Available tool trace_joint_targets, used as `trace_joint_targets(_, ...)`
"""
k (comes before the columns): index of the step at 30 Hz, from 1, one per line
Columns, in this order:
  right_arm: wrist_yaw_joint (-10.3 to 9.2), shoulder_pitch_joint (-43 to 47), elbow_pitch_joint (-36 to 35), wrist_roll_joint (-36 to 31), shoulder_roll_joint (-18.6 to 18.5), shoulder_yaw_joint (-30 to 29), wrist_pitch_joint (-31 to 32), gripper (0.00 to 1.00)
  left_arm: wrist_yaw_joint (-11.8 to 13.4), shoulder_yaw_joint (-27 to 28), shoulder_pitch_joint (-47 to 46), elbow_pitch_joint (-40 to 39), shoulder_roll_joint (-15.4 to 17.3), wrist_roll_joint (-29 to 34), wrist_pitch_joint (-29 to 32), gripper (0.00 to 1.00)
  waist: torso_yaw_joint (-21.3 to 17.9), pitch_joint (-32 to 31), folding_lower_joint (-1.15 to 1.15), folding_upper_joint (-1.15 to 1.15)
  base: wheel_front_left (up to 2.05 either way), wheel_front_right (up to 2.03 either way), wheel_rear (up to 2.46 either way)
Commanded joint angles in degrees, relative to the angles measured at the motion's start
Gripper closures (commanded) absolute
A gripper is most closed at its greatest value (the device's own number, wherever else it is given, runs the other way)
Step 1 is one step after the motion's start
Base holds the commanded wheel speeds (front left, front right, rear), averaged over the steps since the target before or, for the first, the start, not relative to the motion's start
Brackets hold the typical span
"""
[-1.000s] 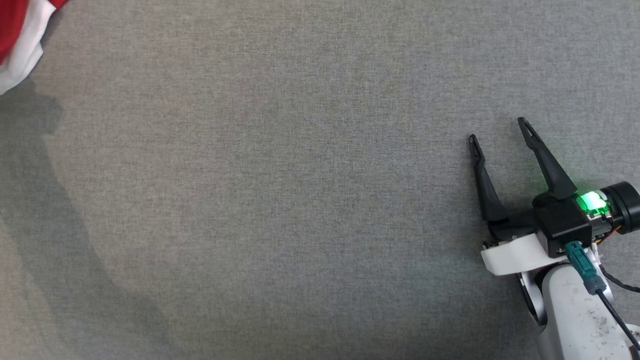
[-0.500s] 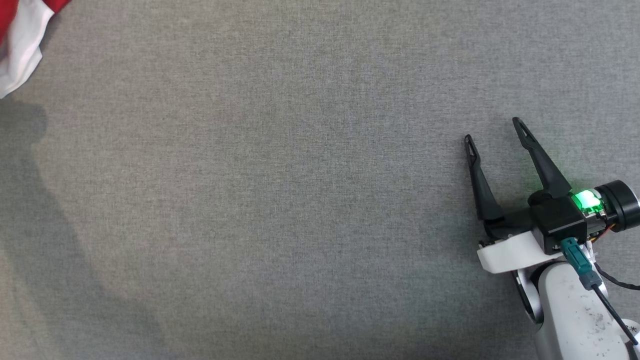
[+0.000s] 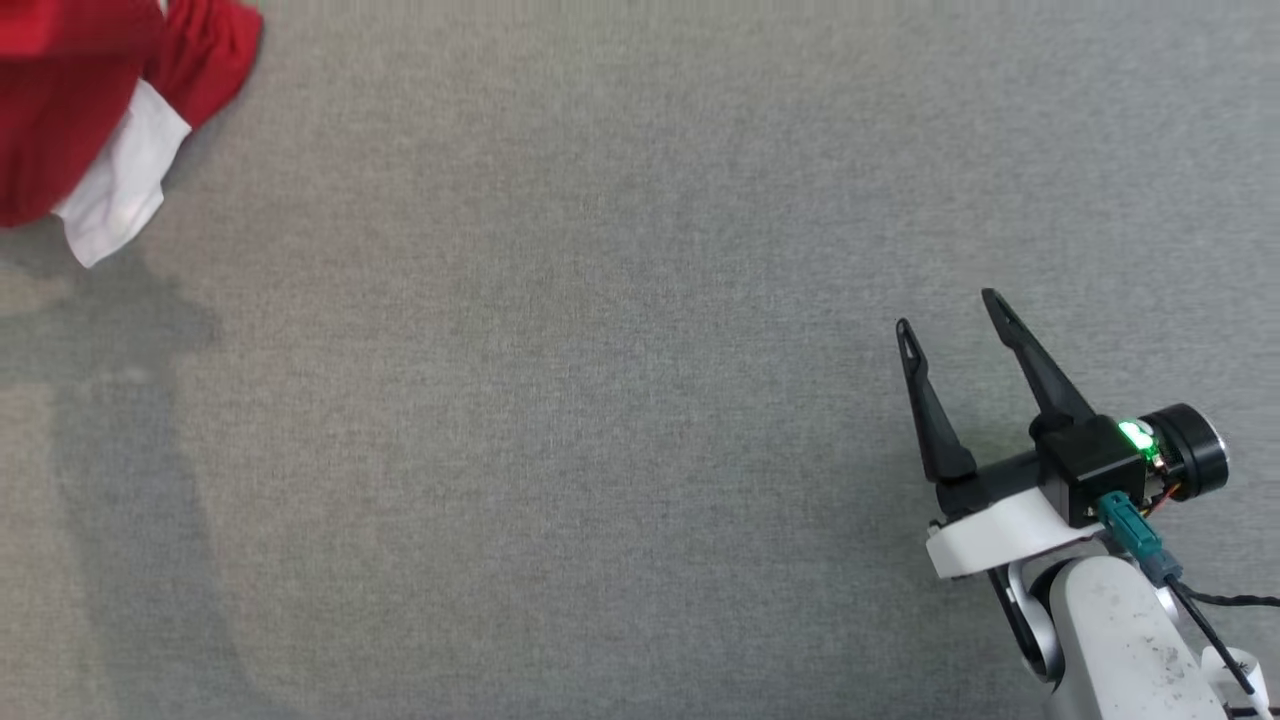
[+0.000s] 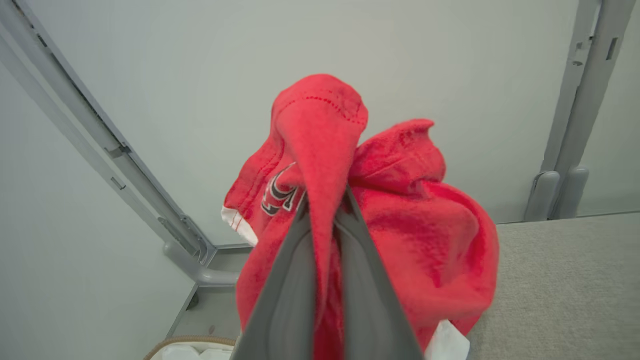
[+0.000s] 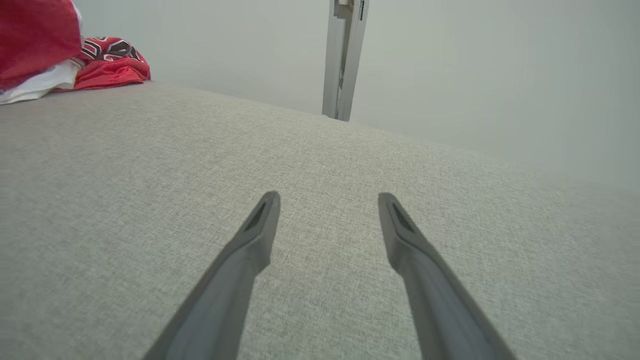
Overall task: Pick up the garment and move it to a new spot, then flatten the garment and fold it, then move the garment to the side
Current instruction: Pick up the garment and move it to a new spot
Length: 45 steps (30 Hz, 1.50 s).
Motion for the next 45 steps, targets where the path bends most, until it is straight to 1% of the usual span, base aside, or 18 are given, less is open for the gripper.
trace_joint_targets(1, -0.06, 1.17, 0.41, 0.92, -0.18, 0.15, -0.02, 0.00, -0.15, -1.54, -0.87, -1.58, 0.11, 0.50, 0.36, 1.00, -2.30, -6.14, 0.00, 0.00, 0.00, 0.00, 0.00)
trace_joint_targets(8, -0.06, 3.08, 1.37, 4.00, -0.18, -0.05, -0.02, 0.00, -0.16, -8.48, -0.83, -11.58, -2.73, 0.11, 2.02, 1.00, -4.97, -11.71, 0.00, 0.00, 0.00, 0.00, 0.00)
trace_joint_targets(10, -0.06, 3.76, 1.69, 4.90, -0.19, -0.04, -0.02, 0.00, -0.16, -10.19, -0.78, -14.85, -4.76, -0.48, 2.22, 1.00, -6.04, -13.32, 0.00, 0.00, 0.00, 0.00, 0.00)
trace_joint_targets(14, -0.06, 4.58, 1.87, 6.35, -0.18, -0.31, -0.01, 0.00, 0.24, -11.86, -0.09, -19.74, -10.69, -1.86, 1.48, 1.00, -7.73, -15.16, 0.00, 0.00, 0.00, 0.00, 0.00)
trace_joint_targets(17, -0.06, 4.86, 1.92, 7.17, -0.18, -0.71, -0.02, 0.00, 1.23, -13.02, 2.35, -22.06, -16.77, -3.07, -0.09, 1.00, -8.71, -15.47, 0.00, 0.00, 0.00, 0.00, 0.00)
trace_joint_targets(21, -0.06, 4.55, 1.81, 7.69, -0.19, -1.09, -0.02, 0.00, 1.46, -13.99, 6.39, -21.23, -23.92, -4.04, -2.12, 1.00, -10.01, -14.48, 0.00, 0.00, 0.00, 0.00, 0.00)
trace_joint_targets(23, -0.06, 4.00, 1.71, 7.86, -0.18, -1.09, -0.02, 0.00, 1.38, -14.66, 9.12, -19.26, -26.78, -3.52, -2.63, 1.00, -10.75, -13.62, 0.00, 0.00, 0.00, 0.00, 0.00)
trace_joint_targets(25, -0.06, 3.40, 1.55, 7.96, -0.18, -1.21, -0.02, 0.00, 1.19, -14.67, 11.75, -17.26, -28.93, -2.52, -2.96, 1.00, -11.46, -12.55, 0.00, 0.00, 0.00, 0.00, 0.00)
trace_joint_targets(29, -0.06, 2.57, 1.52, 7.85, -0.17, -1.58, -0.02, 0.00, 1.54, -10.33, 17.53, -15.12, -30.43, 0.09, -2.88, 1.00, -12.62, -10.24, 0.00, 0.00, 0.00, 0.00, 0.00)
trace_joint_targets(30, -0.06, 2.36, 1.49, 7.94, -0.18, -1.62, -0.02, 0.00, 1.47, -9.43, 18.91, -14.67, -30.39, 1.23, -2.81, 1.00, -12.84, -9.74, 0.00, 0.00, 0.00, 0.00, 0.00)
trace_joint_targets(35, -0.06, 1.83, 1.31, 7.79, -0.18, -2.51, -0.02, 0.00, 0.92, -3.86, 24.87, -12.49, -28.86, 5.32, -2.83, 1.00, -12.87, -7.82, 0.00, 0.00, 0.00, 0.00, 0.00)
trace_joint_targets(40, -0.06, 1.85, 1.46, 7.15, -0.16, -3.11, -0.02, 0.00, 0.72, 1.53, 28.89, -11.76, -27.83, 8.43, -2.83, 1.00, -11.91, -7.35, 0.00, 0.00, 0.00, 0.00, 0.00)
trace_joint_targets(41, -0.06, 1.78, 1.55, 7.14, -0.15, -3.03, -0.02, 0.00, 0.68, 2.40, 29.55, -11.61, -27.78, 8.92, -2.84, 0.81, -11.71, -7.36, 0.00, 0.00, 0.00, 0.00, 0.00)
trace_joint_targets(42, -0.06, 1.66, 1.63, 7.04, -0.18, -3.00, -0.02, 0.00, 0.62, 3.30, 30.22, -11.56, -27.81, 9.52, -2.84, 0.54, -11.43, -7.41, 0.00, 0.00, 0.00, 0.00, 0.00)
trace_joint_targets(43, -0.06, 1.56, 1.71, 6.96, -0.19, -2.90, -0.02, 0.00, 0.56, 3.94, 30.71, -11.57, -27.82, 10.01, -2.84, 0.03, -11.26, -7.47, 0.00, 0.00, 0.00, 0.00, 0.00)
trace_joint_targets(44, -0.06, 1.48, 1.78, 6.81, -0.19, -2.87, -0.02, 0.00, 0.53, 4.82, 31.29, -11.54, -27.95, 10.64, -2.84, 0.00, -10.99, -7.60, 0.00, 0.00, 0.00, 0.00, 0.00)
trace_joint_targets(45, -0.06, 1.47, 1.83, 6.74, -0.19, -2.86, -0.02, 0.00, 0.49, 5.43, 31.73, -11.69, -28.09, 11.27, -2.84, 0.00, -10.80, -7.74, 0.00, 0.00, 0.00, 0.00, 0.00)
